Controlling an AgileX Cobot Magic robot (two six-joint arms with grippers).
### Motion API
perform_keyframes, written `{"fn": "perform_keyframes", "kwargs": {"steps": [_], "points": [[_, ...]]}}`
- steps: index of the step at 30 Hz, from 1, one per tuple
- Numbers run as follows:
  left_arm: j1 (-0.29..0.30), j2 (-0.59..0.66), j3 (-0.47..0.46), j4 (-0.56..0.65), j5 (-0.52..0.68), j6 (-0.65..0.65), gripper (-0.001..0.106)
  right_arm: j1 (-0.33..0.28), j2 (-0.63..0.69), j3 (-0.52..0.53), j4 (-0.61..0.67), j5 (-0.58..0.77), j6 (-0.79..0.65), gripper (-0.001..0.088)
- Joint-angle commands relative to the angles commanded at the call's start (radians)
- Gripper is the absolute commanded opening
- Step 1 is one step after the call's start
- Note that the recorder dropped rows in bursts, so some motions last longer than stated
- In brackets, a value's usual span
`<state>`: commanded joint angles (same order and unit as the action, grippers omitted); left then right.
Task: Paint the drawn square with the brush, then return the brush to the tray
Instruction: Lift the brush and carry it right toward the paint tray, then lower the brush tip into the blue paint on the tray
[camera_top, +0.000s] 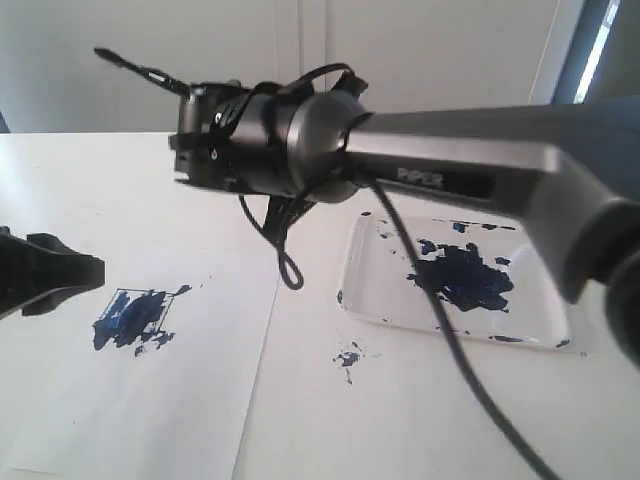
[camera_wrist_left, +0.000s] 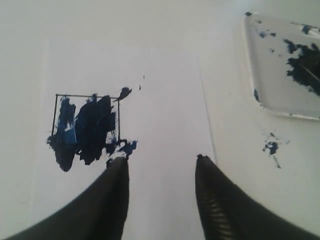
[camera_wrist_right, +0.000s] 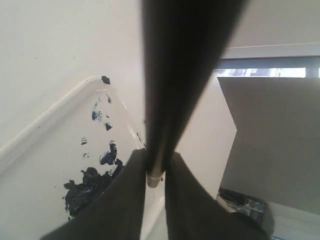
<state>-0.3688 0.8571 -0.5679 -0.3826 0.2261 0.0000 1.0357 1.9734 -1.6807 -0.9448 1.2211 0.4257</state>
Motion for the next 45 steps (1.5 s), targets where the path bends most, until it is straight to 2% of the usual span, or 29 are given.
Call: {"fn": "perform_keyframes", "kwargs": {"steps": [4,13,16,19,22,24,26,30,32,37,45], "points": [[0.000,-0.137,0.023,0.008,0.025,-0.028,0.048,0.000,-0.107,0.092,0.034,0.000,0.040,0.0000],[0.000,-0.385,0.155,0.009,0.030,-0.132,0.048,0.000,-0.363,0.419,0.042,0.000,0.232,0.0000],[0.000,-0.470,0.211,0.009,0.034,-0.148,0.048,0.000,-0.480,0.590,0.069,-0.002,0.366,0.0000],[0.000,-0.546,0.287,0.009,0.036,-0.188,0.048,0.000,-0.590,0.790,0.101,-0.085,0.484,0.0000],[0.000,-0.587,0.350,0.007,0.034,-0.199,0.048,0.000,-0.639,0.927,0.105,-0.119,0.604,0.0000],[0.000,-0.609,0.400,-0.006,0.032,-0.210,0.048,0.000,-0.649,1.040,0.110,-0.195,0.704,0.0000],[0.000,-0.619,0.435,-0.016,0.026,-0.210,0.048,0.000,-0.647,1.108,0.110,-0.281,0.766,0.0000],[0.000,-0.624,0.477,-0.089,-0.018,-0.215,0.048,0.000,-0.643,1.199,0.110,-0.376,0.897,0.0000],[0.000,-0.624,0.481,-0.089,-0.017,-0.213,0.048,0.000,-0.643,1.213,0.110,-0.403,0.922,0.0000],[0.000,-0.624,0.506,-0.109,-0.007,-0.213,0.048,0.000,-0.643,1.252,0.112,-0.501,0.951,0.0000],[0.000,-0.624,0.544,-0.121,0.011,-0.213,0.048,0.000,-0.599,1.293,0.117,-0.530,0.991,0.0000]]}}
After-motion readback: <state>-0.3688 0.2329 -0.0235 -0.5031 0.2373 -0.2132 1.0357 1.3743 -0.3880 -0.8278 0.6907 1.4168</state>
